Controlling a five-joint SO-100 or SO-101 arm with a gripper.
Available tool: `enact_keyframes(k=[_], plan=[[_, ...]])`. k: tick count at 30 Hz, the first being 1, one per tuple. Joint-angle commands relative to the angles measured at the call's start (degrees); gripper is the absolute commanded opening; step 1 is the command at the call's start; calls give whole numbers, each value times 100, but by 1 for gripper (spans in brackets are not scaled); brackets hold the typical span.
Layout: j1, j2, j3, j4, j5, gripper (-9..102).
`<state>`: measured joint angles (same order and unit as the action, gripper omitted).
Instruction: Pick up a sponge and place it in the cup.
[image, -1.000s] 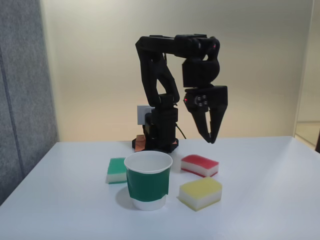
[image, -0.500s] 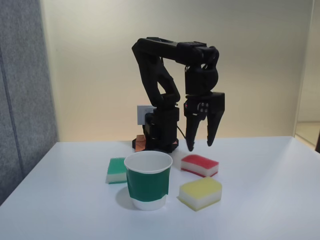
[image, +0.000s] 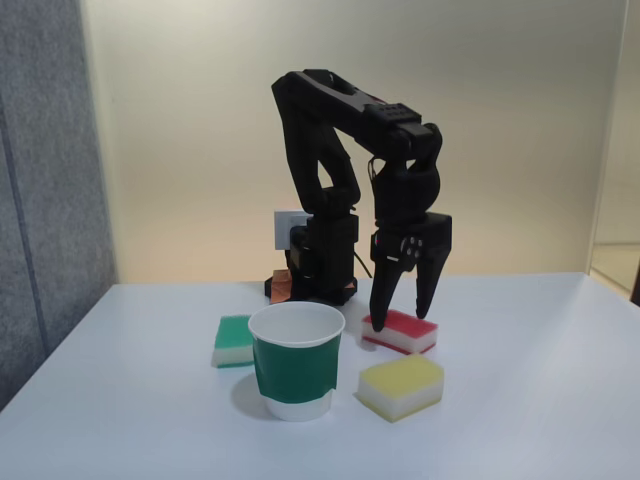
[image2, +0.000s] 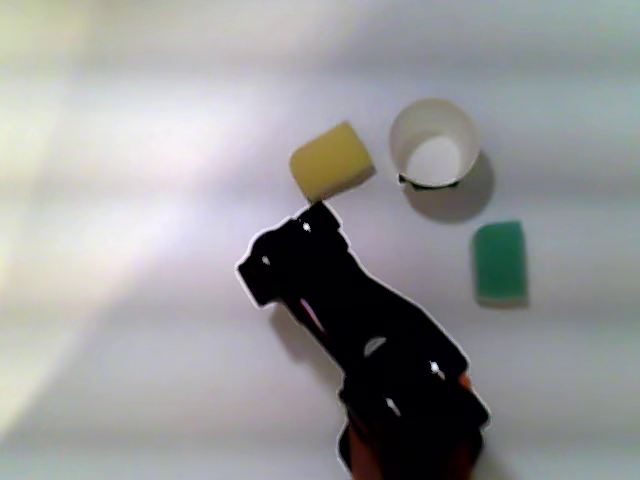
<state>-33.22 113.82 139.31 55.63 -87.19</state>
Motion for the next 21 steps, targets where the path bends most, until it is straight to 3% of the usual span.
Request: enact_keyframes(k=[1,10,13,21], plan=[[-9,97,114,-26,-185,28],[114,70,475,-35,-571,11],[167,167,659,-53,-571,0],[853,659,229,721,-202,0]])
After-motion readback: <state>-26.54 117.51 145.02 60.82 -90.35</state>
